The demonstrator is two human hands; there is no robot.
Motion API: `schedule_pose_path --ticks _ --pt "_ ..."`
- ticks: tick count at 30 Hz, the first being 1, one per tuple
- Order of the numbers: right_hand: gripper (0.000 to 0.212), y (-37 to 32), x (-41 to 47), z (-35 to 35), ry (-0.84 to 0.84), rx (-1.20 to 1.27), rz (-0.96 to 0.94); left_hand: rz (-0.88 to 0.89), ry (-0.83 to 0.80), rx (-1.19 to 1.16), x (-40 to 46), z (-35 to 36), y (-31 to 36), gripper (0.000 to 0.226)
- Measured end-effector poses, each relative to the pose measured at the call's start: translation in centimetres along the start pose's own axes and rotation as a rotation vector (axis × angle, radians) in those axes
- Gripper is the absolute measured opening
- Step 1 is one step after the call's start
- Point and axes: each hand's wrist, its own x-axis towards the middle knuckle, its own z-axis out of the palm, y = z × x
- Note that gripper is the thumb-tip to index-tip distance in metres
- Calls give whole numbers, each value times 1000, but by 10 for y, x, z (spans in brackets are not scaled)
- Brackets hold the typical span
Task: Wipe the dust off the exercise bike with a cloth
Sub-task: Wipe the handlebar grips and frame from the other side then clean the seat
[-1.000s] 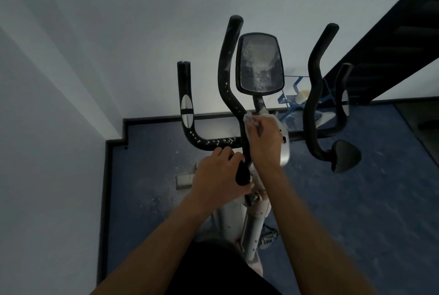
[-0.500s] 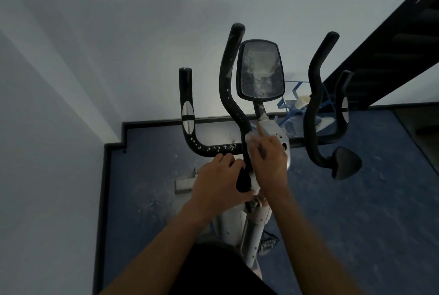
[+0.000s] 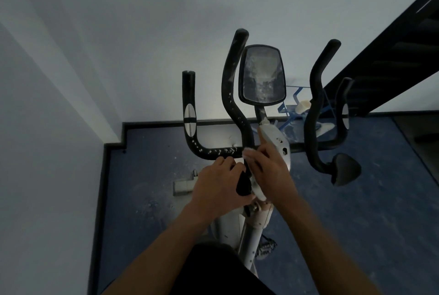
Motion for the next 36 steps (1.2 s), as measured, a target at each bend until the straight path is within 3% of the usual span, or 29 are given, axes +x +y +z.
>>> schedule_pose_path --ticks 4,8,10,24,30,34,36 --pt "22 4 0 -7 -64 55 22 -3 -22 -11 0 0 -1 64" --pt "18 -9 53 -14 230 192 282 0 2 -22 0 1 -1 66" --pt "21 -12 68 -8 229 246 351 6 8 -21 0 1 -1 66" --pt "10 -15 61 7 223 294 284 -17 -28 13 1 1 1 67" --pt "10 -16 62 2 274 317 426 -15 -46 26 1 2 2 67" --pt "20 -21 81 6 205 264 297 -10 -54 55 2 1 3 69" --pt "22 -14 76 8 191 260 345 -5 -42 59 1 2 3 69"
